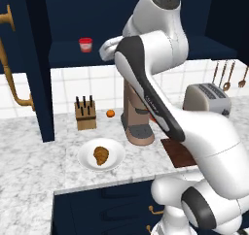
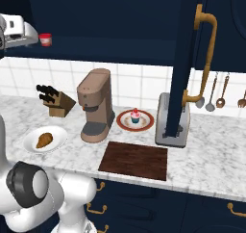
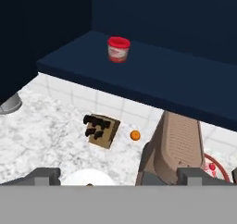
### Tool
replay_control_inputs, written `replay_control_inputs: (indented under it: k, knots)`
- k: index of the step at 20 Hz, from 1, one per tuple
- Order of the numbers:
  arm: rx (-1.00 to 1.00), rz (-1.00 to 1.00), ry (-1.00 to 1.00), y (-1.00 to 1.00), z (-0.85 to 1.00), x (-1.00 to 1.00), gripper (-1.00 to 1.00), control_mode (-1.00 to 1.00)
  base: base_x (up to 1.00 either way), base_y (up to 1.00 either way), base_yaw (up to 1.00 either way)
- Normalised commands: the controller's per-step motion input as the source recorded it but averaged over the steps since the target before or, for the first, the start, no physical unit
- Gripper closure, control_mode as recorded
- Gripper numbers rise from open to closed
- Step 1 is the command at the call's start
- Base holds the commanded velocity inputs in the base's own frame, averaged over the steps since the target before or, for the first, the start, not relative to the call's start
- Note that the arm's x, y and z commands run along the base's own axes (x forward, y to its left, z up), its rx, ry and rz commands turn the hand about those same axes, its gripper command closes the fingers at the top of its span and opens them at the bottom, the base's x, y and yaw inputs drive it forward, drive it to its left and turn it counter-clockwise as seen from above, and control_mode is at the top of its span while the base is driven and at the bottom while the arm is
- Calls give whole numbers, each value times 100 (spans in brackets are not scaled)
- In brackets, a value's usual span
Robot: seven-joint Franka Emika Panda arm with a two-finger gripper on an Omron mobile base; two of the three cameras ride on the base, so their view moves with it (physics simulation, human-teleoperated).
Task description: From the different types of pastries on the counter, select a croissant and place it on the cutting board. Then retrieve a jar of jam from the cabinet and place it alongside the croissant on the cutting board.
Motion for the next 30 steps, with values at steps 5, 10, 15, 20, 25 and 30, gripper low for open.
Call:
replay_control_inputs:
  k: [5,10,15,20,25,30]
  knots:
    - [21,-7,-4,14,12,-14,-100,-100,0,0,0]
    - [5,-16,-10,21,-1,-1,-100,-100,0,0,0]
    - [10,-12,0,-1,0,18,-100,-100,0,0,0]
    - [2,0,0,0,-5,45,-100,-100,0,0,0]
    - [0,5,0,0,-17,45,-100,-100,0,0,0]
    - [0,7,0,0,-2,63,-100,-100,0,0,0]
